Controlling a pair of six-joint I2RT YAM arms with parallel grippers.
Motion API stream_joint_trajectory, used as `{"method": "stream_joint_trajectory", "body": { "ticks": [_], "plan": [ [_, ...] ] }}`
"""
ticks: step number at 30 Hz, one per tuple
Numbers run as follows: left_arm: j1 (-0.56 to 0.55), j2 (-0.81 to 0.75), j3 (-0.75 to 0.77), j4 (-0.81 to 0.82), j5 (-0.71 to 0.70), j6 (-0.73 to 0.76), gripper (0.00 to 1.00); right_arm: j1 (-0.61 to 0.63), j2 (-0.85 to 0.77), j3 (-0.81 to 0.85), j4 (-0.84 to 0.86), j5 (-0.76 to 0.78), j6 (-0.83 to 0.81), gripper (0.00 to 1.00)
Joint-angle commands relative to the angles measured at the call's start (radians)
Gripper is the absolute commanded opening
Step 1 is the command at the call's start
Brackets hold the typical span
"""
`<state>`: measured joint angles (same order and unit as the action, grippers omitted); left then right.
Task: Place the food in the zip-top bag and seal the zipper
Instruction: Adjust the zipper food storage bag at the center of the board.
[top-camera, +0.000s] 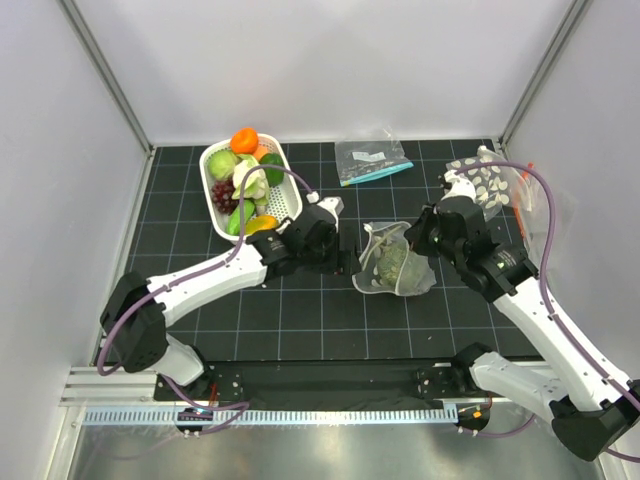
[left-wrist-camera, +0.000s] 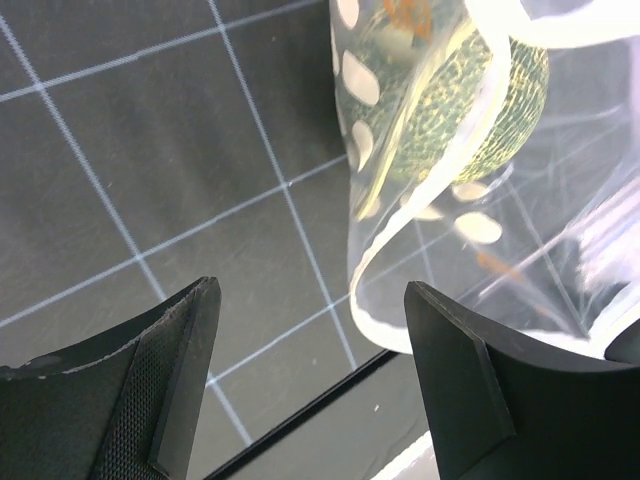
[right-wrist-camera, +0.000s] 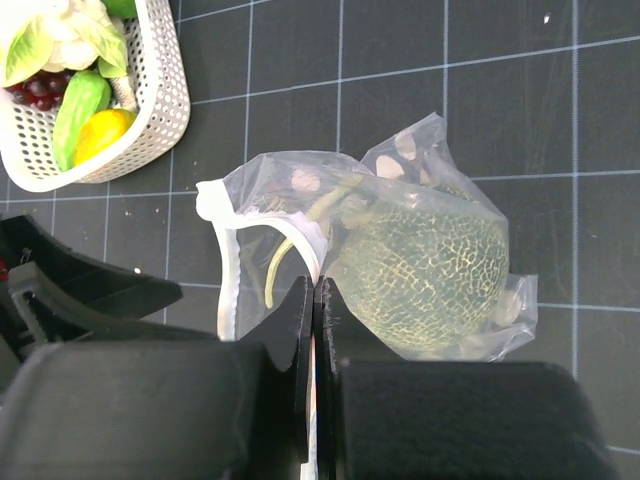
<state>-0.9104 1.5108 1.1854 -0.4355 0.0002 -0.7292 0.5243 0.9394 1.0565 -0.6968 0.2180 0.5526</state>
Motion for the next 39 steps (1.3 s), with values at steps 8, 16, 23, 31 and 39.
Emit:
{"method": "stream_joint_trajectory", "body": {
  "ticks": [8,16,23,31,39],
  "plan": [
    [-0.024,-0.009,-0.066,0.198,-0.088,-0.072,0.68,0.0,-0.031,-0.02,0.085,-0.026,0.024,0.01],
    [-0.057,0.046,-0.109,0.308,-0.098,-0.118,0.31,0.002,-0.059,-0.006,0.048,-0.009,0.014,0.01],
    [-0.073,0.069,0.018,0.233,-0.078,-0.085,0.0,0.002,-0.056,0.02,-0.012,0.02,-0.048,0.01],
    [-0.059,0.02,0.424,-0.23,-0.1,0.08,0.0,0.002,-0.024,-0.035,-0.003,0.072,-0.062,0.01],
    [0.057,0.055,0.375,-0.192,0.052,0.063,0.0,0.002,-0.06,0.173,-0.104,0.123,-0.085,0.01]
  ]
}}
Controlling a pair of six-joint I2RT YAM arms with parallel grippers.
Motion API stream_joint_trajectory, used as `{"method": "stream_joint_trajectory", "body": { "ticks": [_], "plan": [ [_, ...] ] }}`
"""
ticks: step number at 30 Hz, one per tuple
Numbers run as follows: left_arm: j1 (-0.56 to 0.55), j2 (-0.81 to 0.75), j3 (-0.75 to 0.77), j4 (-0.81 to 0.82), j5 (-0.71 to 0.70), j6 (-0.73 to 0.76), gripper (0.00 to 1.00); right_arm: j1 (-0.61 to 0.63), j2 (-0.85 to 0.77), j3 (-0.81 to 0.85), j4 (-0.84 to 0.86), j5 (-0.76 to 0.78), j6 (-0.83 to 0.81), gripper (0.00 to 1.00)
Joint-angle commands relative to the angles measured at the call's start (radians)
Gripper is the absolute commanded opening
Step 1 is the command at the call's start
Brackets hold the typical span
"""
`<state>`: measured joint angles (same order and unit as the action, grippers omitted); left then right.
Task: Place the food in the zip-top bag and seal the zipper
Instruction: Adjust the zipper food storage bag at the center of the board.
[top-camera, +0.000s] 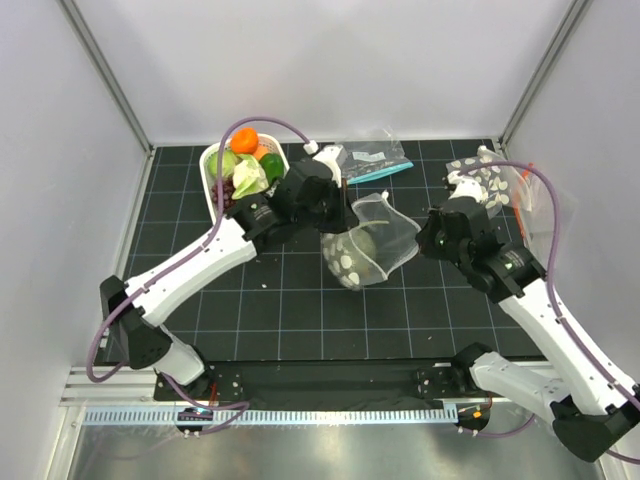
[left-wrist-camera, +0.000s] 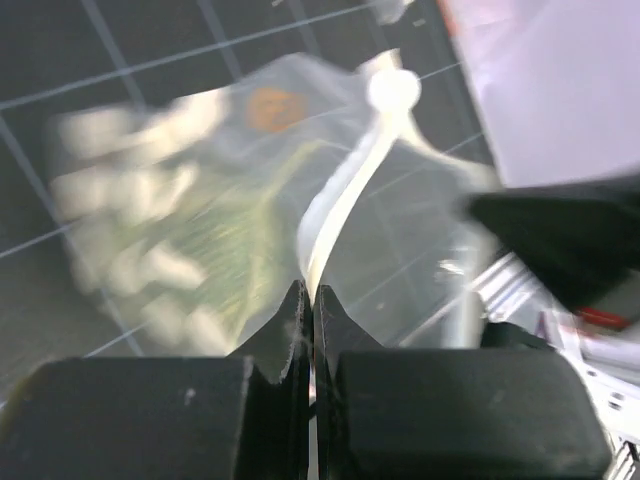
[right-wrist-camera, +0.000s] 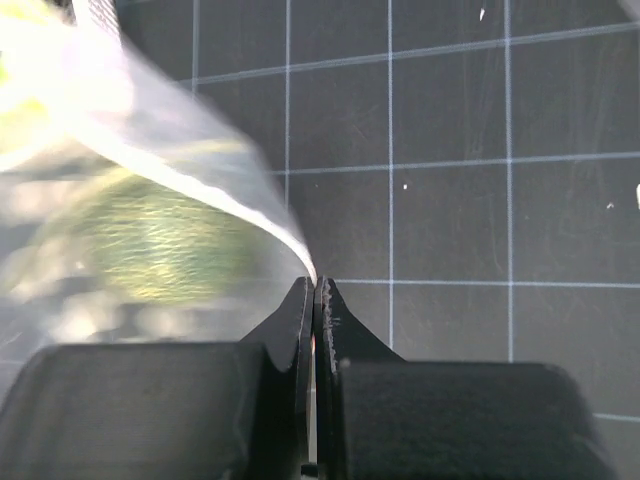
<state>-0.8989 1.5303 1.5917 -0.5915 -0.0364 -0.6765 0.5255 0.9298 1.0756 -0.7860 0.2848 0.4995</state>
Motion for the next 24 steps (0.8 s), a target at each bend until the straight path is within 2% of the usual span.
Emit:
{"method": "stream_joint_trajectory", "body": {
  "ticks": [1,5,8,12,15,16,18,19,22,23,24],
  "plan": [
    [0.049,0.042,-0.03,-0.033,0.096,0.012,0.0,0.001,-0.054,0.182,-0.033,0.05,-0.036,0.01],
    [0.066,0.074,-0.001,-0.033,0.116,0.028,0.0,0.001,-0.019,0.247,-0.071,-0.025,-0.053,0.01],
    [0.1,0.106,0.007,-0.031,0.144,0.034,0.0,0.001,0.026,0.181,-0.046,-0.039,-0.058,0.01],
    [0.123,0.168,-0.039,0.048,0.219,0.008,0.0,0.001,0.047,0.014,0.092,-0.065,-0.041,0.01],
    [0.123,0.205,-0.064,0.102,0.219,0.003,0.0,0.001,0.063,-0.064,0.18,-0.09,-0.027,0.01],
    [0.123,0.215,-0.068,0.105,0.172,0.006,0.01,0.001,0.069,-0.075,0.195,-0.095,-0.026,0.01],
    [0.123,0.202,-0.093,0.119,0.116,0.012,0.16,0.001,0.075,-0.098,0.221,-0.114,-0.029,0.01],
    [0.123,0.168,-0.132,0.131,0.054,0.015,0.21,0.002,0.069,-0.104,0.24,-0.125,-0.033,0.01],
    [0.127,0.111,-0.194,0.176,-0.016,0.026,0.35,0.001,0.049,-0.137,0.303,-0.148,-0.044,0.01],
    [0.13,0.078,-0.2,0.176,-0.06,0.034,0.5,0.001,0.041,-0.141,0.31,-0.148,-0.047,0.02],
    [0.135,0.067,-0.208,0.168,-0.077,0.041,0.56,0.001,0.04,-0.141,0.317,-0.144,-0.045,0.02]
  ]
}}
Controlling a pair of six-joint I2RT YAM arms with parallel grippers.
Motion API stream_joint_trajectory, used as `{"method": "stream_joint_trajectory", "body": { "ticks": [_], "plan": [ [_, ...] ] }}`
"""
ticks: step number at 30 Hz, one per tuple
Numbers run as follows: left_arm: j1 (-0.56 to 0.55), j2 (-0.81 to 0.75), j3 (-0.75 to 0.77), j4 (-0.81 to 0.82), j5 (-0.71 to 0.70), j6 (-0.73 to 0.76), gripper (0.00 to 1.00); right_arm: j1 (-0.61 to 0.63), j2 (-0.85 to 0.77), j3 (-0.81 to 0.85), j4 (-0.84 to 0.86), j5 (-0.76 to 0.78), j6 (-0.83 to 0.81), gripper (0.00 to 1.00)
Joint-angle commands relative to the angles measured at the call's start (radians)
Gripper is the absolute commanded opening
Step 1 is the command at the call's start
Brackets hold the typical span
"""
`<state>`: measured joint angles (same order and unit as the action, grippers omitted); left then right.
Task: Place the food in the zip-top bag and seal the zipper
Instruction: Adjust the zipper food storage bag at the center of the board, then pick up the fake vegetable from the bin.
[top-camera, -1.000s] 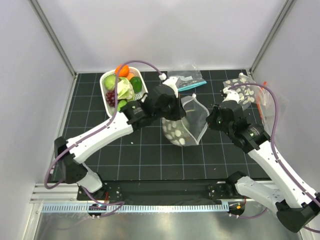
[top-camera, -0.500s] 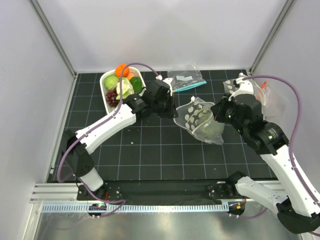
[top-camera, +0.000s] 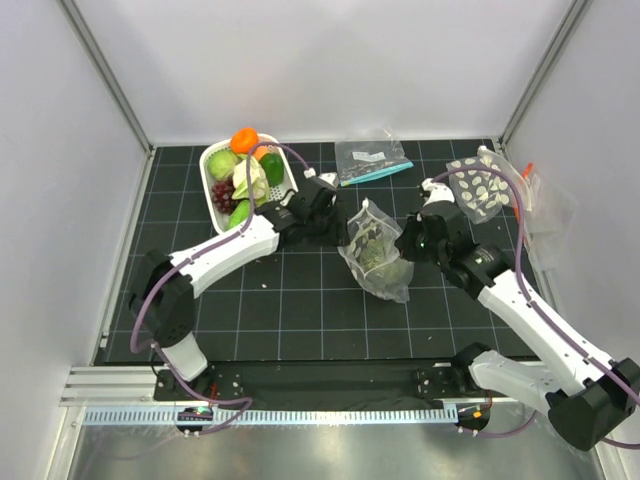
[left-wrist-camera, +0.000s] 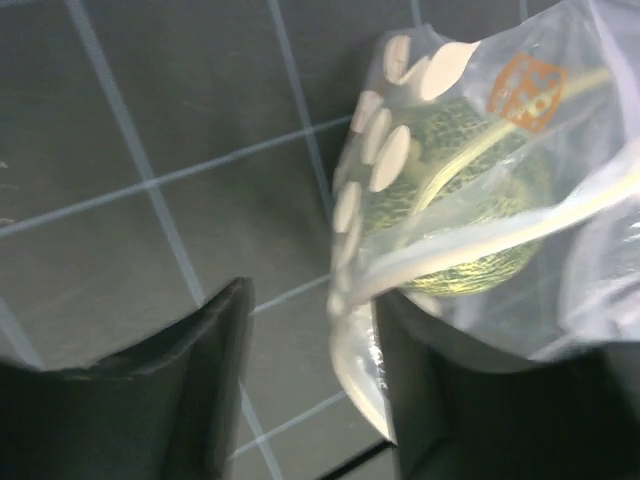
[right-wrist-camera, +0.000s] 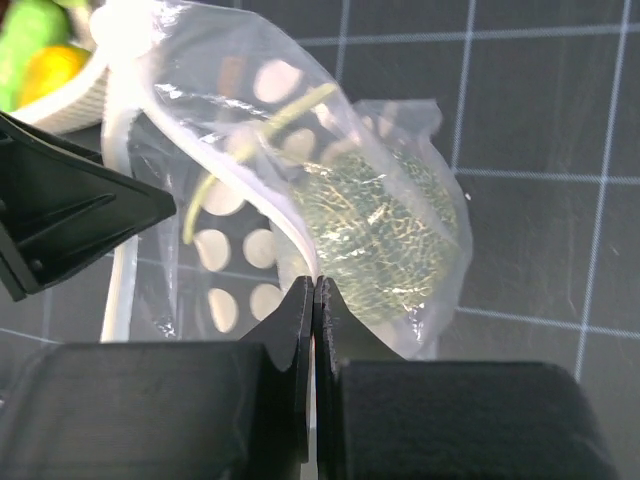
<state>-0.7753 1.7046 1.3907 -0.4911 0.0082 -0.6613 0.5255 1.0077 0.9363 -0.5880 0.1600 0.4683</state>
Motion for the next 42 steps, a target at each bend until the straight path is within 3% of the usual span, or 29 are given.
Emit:
{"method": "stream_joint_trajectory", "body": {
  "ticks": [1,2,4,6,13,18,21,26,32,42],
  "plan": [
    [0.016,-0.121,-0.012,0.06,-0.138,0.031,0.61,0.001,-0.037,-0.001,0.123,-0.017,-0.014,0.02],
    [0.022,-0.143,-0.016,0.049,-0.164,0.037,0.77,0.001,-0.032,0.004,0.122,-0.017,-0.016,0.02],
    [0.05,-0.161,-0.021,0.022,-0.177,0.04,0.92,0.001,-0.009,0.022,0.113,-0.028,-0.022,0.02],
    [0.079,-0.189,-0.03,0.005,-0.209,0.037,1.0,0.001,0.009,0.038,0.111,-0.031,-0.026,0.02],
    [0.151,-0.266,-0.024,-0.124,-0.404,0.075,1.0,0.001,0.016,0.05,0.139,-0.042,-0.033,0.02],
    [0.316,-0.255,0.007,-0.179,-0.401,0.077,1.0,0.001,0.012,0.053,0.154,-0.054,-0.036,0.02],
    [0.364,-0.217,0.05,-0.171,-0.402,0.1,1.0,0.001,0.02,0.061,0.149,-0.068,-0.037,0.02],
    [0.432,-0.035,0.26,-0.242,-0.419,0.137,1.0,0.001,0.031,0.07,0.134,-0.079,-0.037,0.02],
    [0.517,0.159,0.447,-0.283,-0.344,0.15,1.0,0.001,0.009,0.062,0.128,-0.07,-0.033,0.02],
    [0.623,0.449,0.602,-0.282,-0.094,0.112,1.0,0.001,-0.001,0.067,0.111,-0.074,-0.02,0.01]
  ]
}}
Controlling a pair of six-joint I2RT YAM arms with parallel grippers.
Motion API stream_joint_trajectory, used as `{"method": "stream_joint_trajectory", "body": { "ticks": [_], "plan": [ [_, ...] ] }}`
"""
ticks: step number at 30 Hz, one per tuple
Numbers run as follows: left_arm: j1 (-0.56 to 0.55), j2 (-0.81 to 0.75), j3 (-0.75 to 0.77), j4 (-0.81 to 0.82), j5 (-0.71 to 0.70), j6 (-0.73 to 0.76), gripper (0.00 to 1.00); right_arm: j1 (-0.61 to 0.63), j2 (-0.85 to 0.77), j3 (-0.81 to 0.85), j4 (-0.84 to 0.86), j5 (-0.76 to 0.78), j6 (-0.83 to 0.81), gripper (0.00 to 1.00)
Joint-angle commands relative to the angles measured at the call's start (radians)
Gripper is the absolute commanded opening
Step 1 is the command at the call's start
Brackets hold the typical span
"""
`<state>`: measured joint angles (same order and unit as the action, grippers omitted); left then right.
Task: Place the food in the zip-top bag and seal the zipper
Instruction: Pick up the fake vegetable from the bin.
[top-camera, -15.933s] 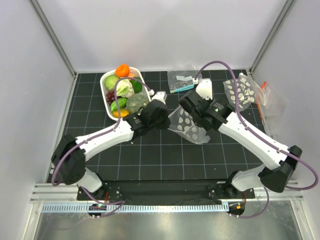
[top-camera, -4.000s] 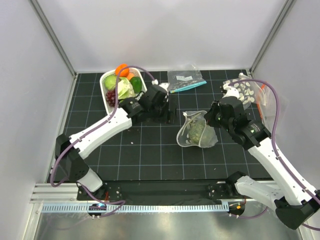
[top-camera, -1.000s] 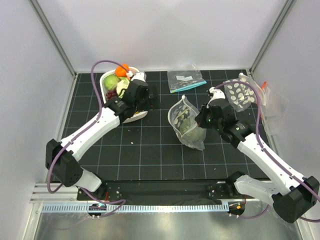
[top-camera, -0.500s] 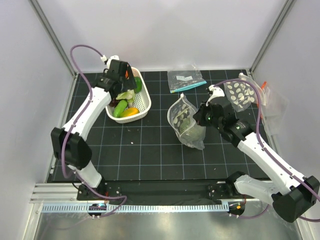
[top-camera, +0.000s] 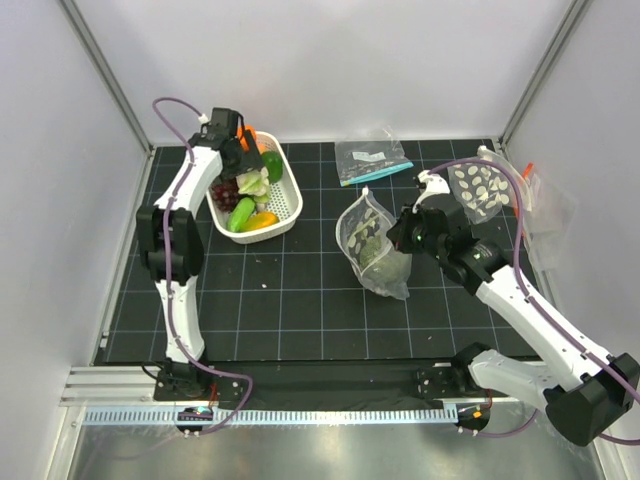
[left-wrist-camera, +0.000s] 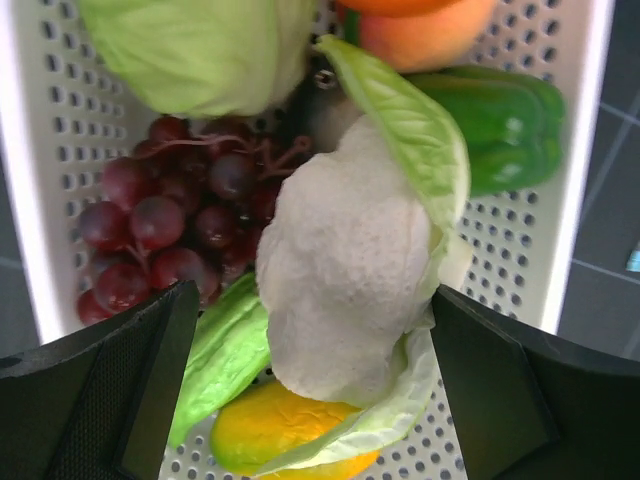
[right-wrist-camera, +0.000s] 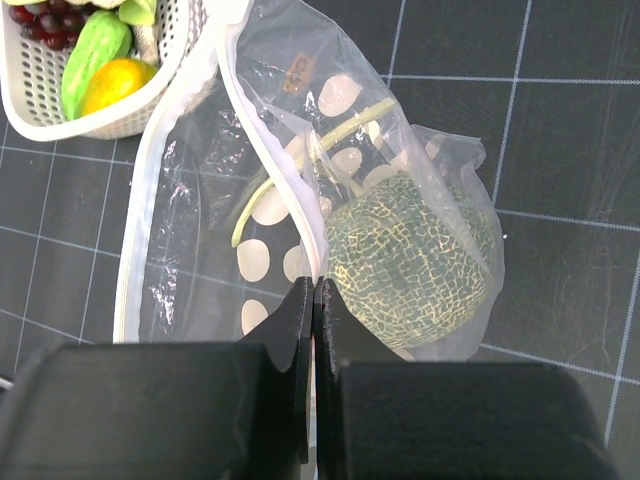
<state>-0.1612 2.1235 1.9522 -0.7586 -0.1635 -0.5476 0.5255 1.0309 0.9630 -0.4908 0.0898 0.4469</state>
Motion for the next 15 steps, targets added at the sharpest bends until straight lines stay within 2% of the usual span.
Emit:
{"method": "stream_joint_trajectory", "body": {
  "ticks": [1,2,3,5,6,7,10,15],
  "plan": [
    [0.012,0.032,0.019,0.001,0.134,-0.015,0.98,0.001,-0.025,0.042,0.011,0.001,0.0,0.01],
    [0.014,0.024,0.002,0.051,0.16,-0.024,0.93,0.002,-0.025,0.045,0.008,0.001,-0.001,0.01],
    [0.017,0.012,-0.019,0.076,0.189,-0.029,0.8,0.001,-0.025,0.046,0.003,0.005,-0.001,0.01],
    [0.018,-0.034,-0.065,0.123,0.213,-0.046,0.63,0.001,-0.029,0.049,-0.005,0.011,-0.002,0.01],
    [0.019,-0.051,-0.076,0.133,0.211,-0.049,0.48,0.001,-0.031,0.049,-0.008,0.014,-0.004,0.01],
    [0.02,-0.069,-0.09,0.143,0.211,-0.052,0.43,0.001,-0.032,0.049,-0.011,0.016,-0.005,0.01],
    [0.02,-0.163,-0.16,0.176,0.219,-0.06,0.4,0.001,-0.035,0.049,-0.02,0.027,-0.011,0.01],
    [0.019,-0.314,-0.237,0.2,0.309,-0.069,0.35,0.001,-0.02,0.06,-0.019,0.022,-0.013,0.01]
  ]
}}
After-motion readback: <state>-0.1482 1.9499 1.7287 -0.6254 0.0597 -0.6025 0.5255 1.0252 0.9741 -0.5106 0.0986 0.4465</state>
